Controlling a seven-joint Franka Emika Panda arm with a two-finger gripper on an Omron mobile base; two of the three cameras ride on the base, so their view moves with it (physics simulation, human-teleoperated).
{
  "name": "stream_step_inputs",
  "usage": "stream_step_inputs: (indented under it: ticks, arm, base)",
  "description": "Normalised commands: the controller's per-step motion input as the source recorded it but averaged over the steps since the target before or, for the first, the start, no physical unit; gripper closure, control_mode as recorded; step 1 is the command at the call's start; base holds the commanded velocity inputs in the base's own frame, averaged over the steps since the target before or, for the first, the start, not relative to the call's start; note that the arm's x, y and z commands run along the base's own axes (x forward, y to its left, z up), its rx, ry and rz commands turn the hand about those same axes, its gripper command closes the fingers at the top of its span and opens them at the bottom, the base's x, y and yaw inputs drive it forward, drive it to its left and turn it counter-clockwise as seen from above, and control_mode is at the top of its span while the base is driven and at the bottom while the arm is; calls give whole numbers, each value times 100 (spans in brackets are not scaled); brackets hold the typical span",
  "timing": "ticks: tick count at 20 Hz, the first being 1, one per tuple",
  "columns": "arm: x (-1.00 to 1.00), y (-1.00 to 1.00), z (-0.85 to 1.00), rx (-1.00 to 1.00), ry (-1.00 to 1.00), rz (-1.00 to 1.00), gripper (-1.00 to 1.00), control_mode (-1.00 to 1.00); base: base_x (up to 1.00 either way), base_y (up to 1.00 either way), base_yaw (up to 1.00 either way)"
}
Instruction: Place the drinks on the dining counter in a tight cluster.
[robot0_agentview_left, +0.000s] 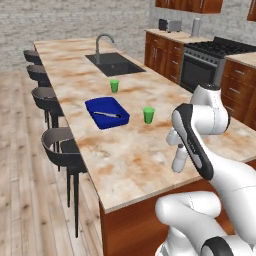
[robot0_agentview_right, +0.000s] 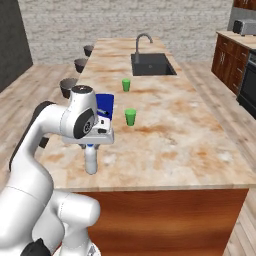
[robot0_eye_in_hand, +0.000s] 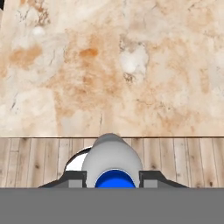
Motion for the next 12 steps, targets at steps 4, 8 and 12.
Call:
stream_step_inputs:
  ticks: [4, 8, 12]
  arm:
    - [28, 76, 0, -3, 1, 8, 100, -100]
    - [49, 70, 0, -7, 10, 2, 100, -100]
    - [62, 18, 0, -1, 0, 0, 100, -100]
  base:
    - [0, 0, 0]
    - [0, 0, 0]
    - [0, 0, 0]
